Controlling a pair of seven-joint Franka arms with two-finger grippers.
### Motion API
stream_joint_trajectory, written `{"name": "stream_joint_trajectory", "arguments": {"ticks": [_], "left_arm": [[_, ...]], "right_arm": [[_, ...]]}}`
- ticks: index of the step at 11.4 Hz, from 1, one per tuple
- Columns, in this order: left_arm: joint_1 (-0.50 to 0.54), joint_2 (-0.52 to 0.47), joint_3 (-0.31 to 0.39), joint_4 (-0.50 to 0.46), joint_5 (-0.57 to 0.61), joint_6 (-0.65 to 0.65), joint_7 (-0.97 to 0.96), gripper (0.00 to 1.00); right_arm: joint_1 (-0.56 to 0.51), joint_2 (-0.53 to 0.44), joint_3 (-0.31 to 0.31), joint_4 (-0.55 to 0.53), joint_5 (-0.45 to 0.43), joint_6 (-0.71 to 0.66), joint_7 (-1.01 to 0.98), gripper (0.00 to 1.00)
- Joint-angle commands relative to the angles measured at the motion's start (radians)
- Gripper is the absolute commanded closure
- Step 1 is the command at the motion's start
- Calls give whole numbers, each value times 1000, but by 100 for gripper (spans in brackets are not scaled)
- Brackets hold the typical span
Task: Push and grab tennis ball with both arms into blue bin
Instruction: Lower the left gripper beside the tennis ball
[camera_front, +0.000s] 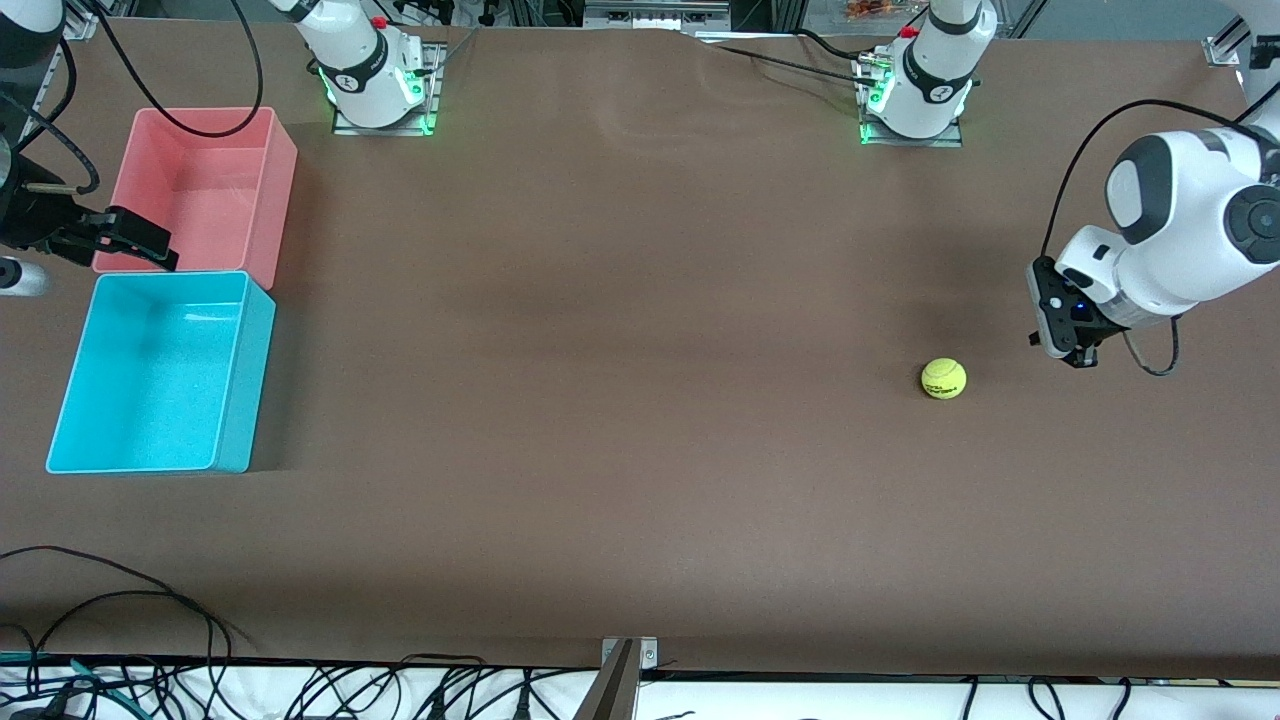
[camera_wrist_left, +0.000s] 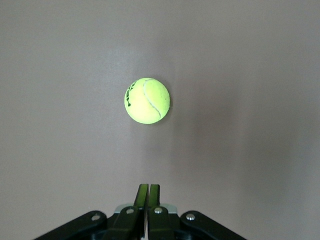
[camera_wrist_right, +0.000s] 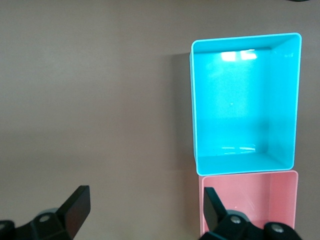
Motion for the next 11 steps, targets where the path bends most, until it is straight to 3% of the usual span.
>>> {"name": "stream_joint_trajectory", "arguments": {"ticks": [1, 3, 11], "left_arm": [[6, 42, 0, -17, -15, 87, 82, 94], [7, 83, 0, -17, -22, 131, 82, 100], [6, 237, 1, -6, -25, 242, 76, 100]], "right_arm": [[2, -1, 2, -3, -5, 0, -18, 0], [2, -1, 3, -3, -5, 0, -16, 0], [4, -1, 3, -2, -5, 0, -21, 0]]}}
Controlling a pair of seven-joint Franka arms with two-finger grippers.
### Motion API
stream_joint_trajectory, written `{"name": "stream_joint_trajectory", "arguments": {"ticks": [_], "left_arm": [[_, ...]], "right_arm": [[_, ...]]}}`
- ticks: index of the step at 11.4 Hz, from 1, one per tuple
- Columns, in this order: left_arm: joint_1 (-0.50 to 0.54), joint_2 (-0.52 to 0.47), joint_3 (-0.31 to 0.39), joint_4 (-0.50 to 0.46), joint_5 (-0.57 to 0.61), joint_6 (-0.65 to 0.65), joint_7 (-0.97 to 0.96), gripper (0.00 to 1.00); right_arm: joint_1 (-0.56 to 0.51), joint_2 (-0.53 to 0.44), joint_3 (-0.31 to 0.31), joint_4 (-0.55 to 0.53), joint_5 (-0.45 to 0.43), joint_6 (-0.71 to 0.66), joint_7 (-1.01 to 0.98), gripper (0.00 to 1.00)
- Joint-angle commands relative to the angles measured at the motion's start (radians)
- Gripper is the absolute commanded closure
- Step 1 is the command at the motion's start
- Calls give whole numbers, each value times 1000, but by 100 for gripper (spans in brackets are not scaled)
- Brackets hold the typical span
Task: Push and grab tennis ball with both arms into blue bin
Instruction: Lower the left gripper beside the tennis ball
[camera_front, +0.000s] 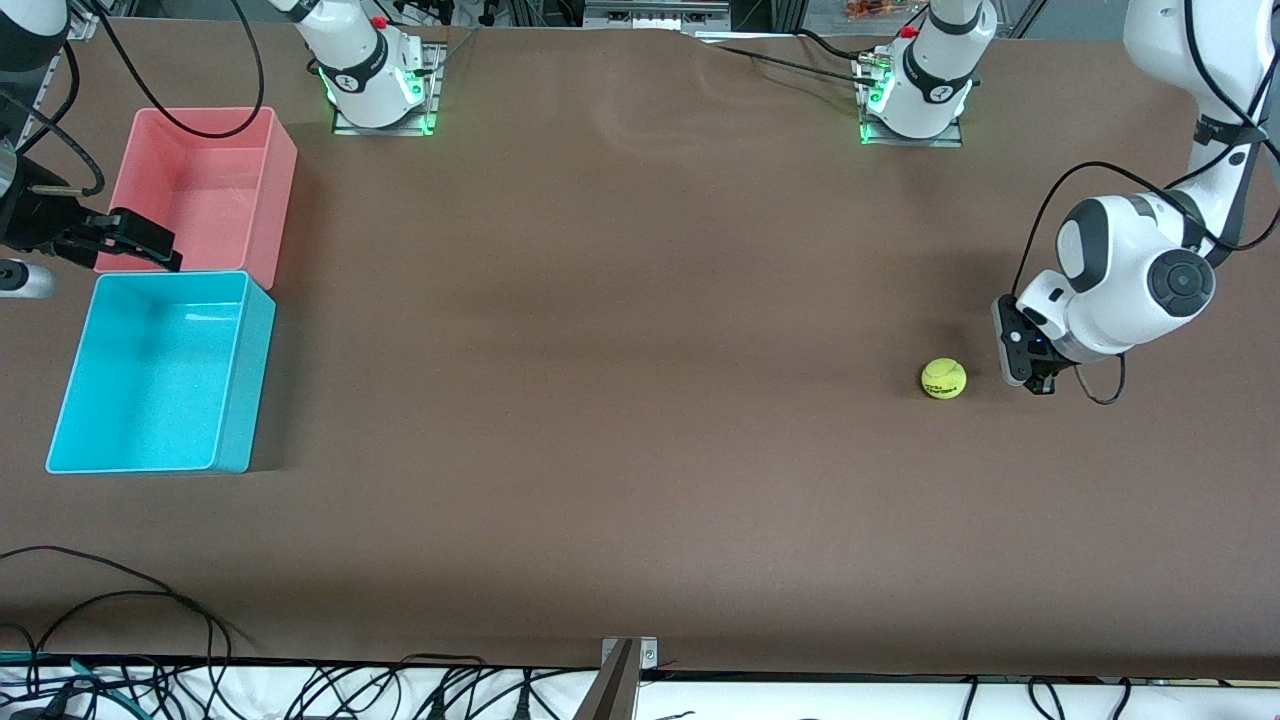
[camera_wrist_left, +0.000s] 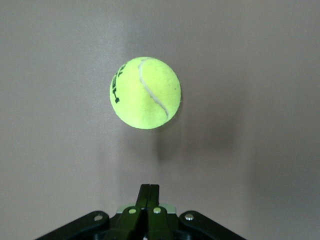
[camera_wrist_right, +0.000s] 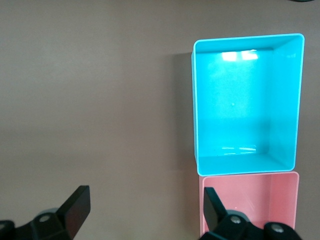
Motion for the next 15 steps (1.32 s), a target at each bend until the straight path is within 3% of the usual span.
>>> {"name": "stream_joint_trajectory", "arguments": {"ticks": [1, 15], "left_arm": [[-13, 48, 0, 14, -25, 39, 26, 100], [-66, 125, -2, 12, -27, 130, -32, 100]], "right_arm": [[2, -5, 1, -2, -5, 0, -16, 0], [2, 3, 1, -5, -5, 0, -16, 0]]}}
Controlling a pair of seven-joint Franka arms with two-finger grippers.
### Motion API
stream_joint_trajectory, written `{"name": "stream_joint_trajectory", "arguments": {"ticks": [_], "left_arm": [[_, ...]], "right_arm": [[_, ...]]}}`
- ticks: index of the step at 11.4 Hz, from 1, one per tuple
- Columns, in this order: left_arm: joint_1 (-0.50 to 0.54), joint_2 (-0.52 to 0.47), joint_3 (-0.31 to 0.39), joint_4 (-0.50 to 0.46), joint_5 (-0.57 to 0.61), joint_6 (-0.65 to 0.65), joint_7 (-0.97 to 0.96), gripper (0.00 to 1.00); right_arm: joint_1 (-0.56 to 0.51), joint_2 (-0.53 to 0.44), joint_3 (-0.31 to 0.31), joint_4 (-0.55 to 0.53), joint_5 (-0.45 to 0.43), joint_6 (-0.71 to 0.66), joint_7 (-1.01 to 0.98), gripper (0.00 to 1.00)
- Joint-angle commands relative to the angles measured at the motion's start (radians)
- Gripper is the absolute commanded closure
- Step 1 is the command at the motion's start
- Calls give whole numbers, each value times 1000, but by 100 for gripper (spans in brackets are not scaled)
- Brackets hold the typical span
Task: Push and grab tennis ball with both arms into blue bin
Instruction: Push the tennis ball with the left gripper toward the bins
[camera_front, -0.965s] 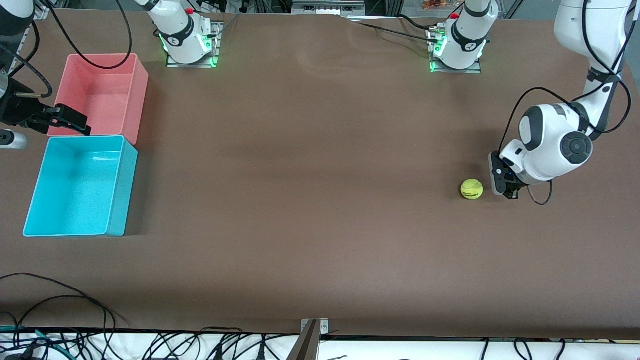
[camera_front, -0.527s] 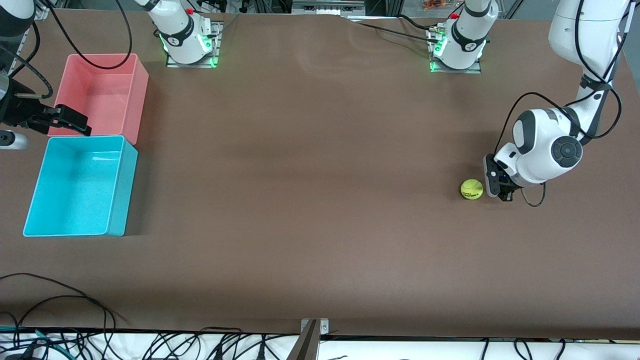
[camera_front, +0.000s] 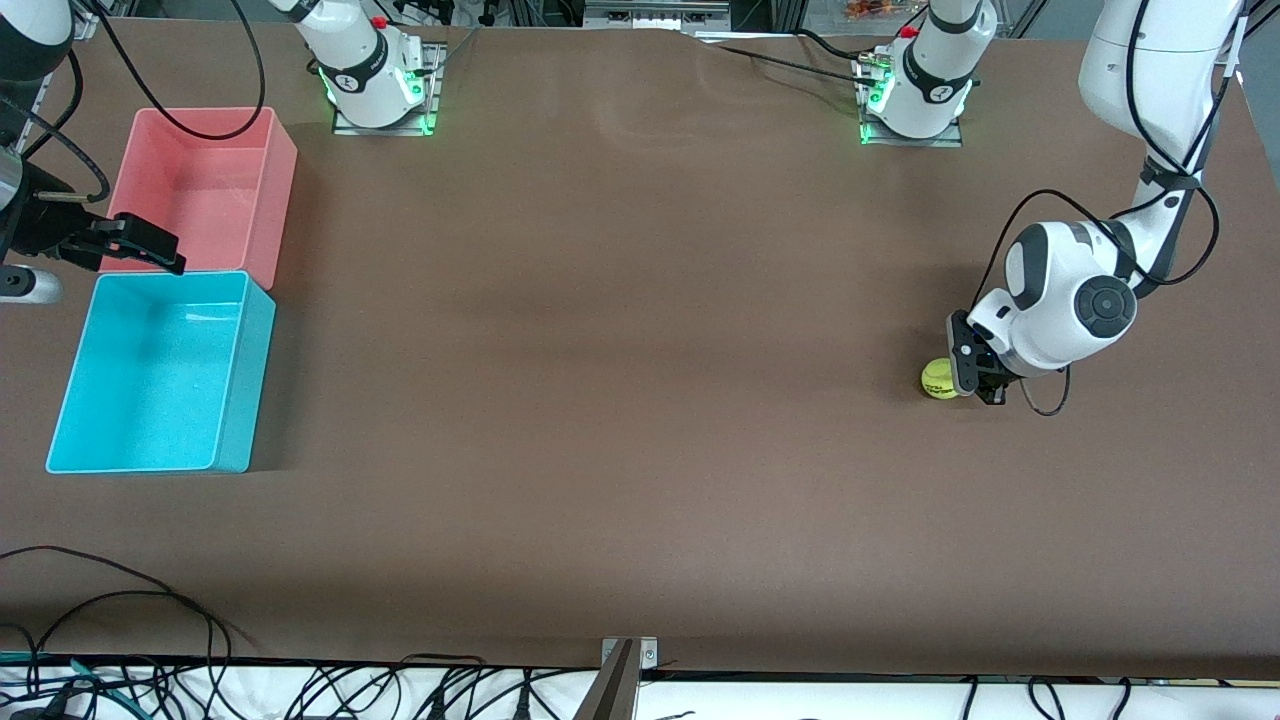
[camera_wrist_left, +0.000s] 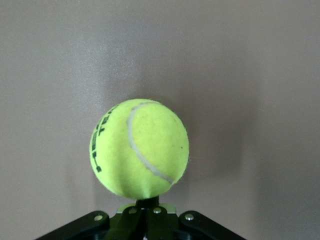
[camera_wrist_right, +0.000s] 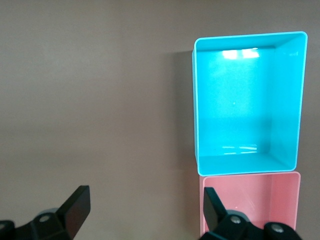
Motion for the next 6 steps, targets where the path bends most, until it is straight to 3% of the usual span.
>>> {"name": "stream_joint_trajectory", "arguments": {"ticks": [1, 6], "left_arm": [[-5, 12, 7, 11, -25, 23, 3, 100], [-29, 26, 5, 16, -21, 50, -97, 100]], "right_arm": [[0, -5, 1, -5, -5, 0, -15, 0], [2, -5, 1, -3, -5, 2, -15, 0]]}}
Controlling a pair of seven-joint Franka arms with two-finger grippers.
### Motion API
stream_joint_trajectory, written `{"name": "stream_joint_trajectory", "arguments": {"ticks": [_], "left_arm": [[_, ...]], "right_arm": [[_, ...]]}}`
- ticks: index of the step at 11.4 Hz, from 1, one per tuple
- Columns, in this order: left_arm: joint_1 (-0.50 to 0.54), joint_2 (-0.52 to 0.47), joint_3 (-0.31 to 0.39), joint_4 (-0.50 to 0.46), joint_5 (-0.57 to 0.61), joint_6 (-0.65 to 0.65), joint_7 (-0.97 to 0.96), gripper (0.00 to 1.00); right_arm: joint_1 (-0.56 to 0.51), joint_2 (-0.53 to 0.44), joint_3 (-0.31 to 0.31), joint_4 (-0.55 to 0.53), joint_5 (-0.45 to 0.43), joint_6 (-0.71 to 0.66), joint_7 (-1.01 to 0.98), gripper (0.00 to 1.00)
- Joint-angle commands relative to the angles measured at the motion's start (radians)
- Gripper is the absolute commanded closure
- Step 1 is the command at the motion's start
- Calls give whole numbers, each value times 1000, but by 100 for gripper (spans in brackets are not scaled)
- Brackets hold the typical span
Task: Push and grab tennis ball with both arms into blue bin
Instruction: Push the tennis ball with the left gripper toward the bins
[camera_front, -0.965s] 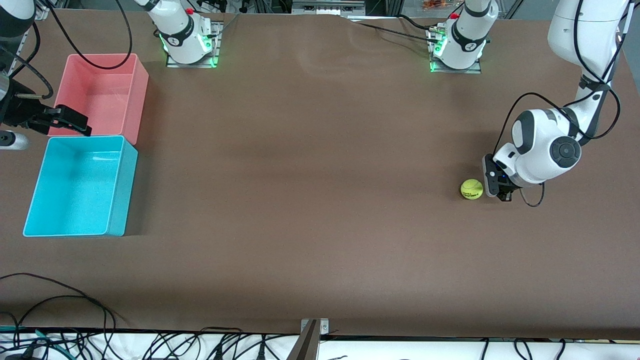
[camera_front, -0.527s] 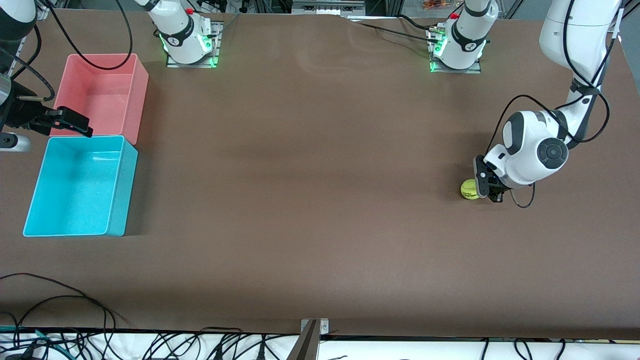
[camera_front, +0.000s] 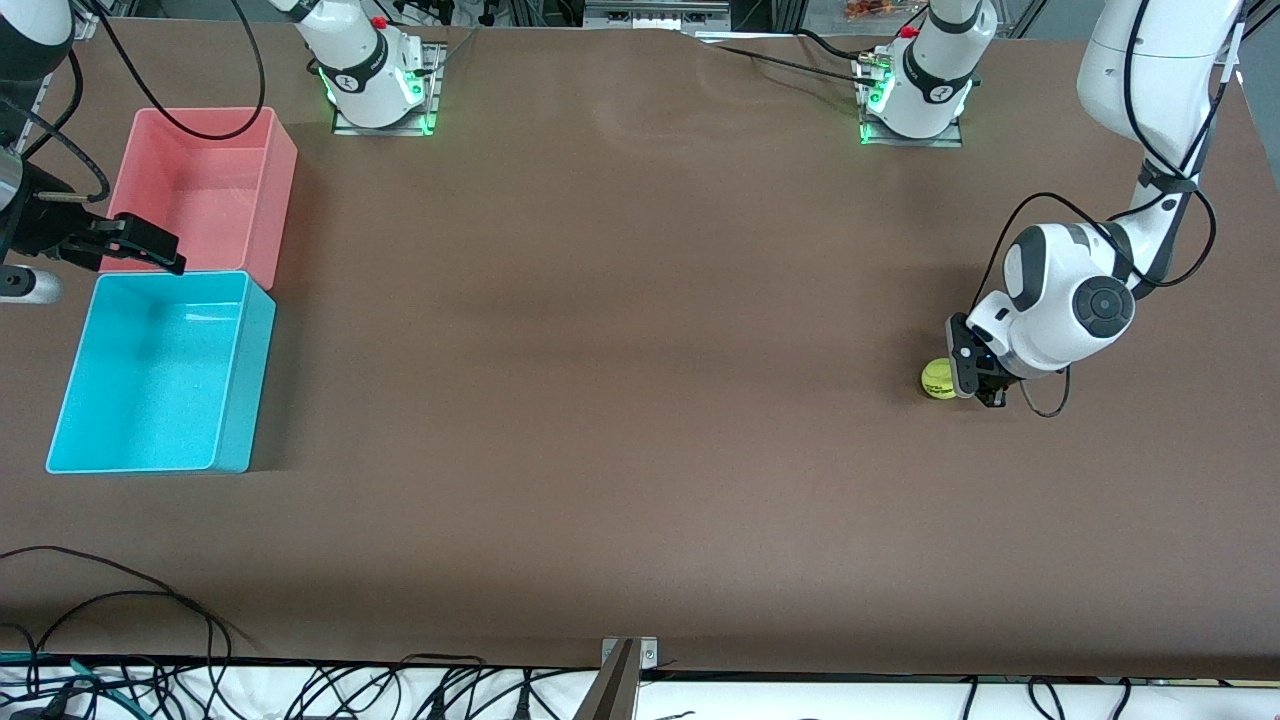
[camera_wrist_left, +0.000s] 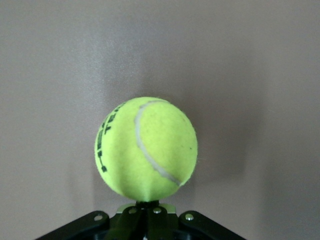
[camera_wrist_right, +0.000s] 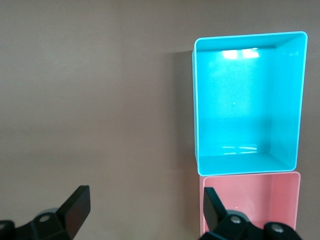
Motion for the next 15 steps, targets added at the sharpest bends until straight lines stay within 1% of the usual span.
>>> {"name": "stream_joint_trajectory", "arguments": {"ticks": [1, 2, 4, 5, 9, 12, 15], "left_arm": [[-55, 14, -1, 18, -21, 21, -134, 100], [-89, 14, -9, 16, -23, 20, -232, 100], [-109, 14, -102, 19, -5, 12, -522, 100], [-112, 17, -110, 37, 29, 11, -563, 100], [-100, 0, -109, 28, 46, -9, -555, 100], [-97, -40, -101, 10, 48, -43, -551, 100], [-88, -93, -81, -8, 46, -66, -486, 100]], "right_arm": [[2, -7, 1, -3, -5, 0, -15, 0], [2, -7, 1, -2, -5, 0, -15, 0], [2, -8, -1, -2, -5, 0, -15, 0], [0, -9, -1, -2, -5, 0, -17, 0], [2, -10, -1, 0, -5, -4, -21, 0], [2, -7, -1, -5, -5, -4, -20, 0], [2, -1, 1, -11, -4, -3, -23, 0]]}}
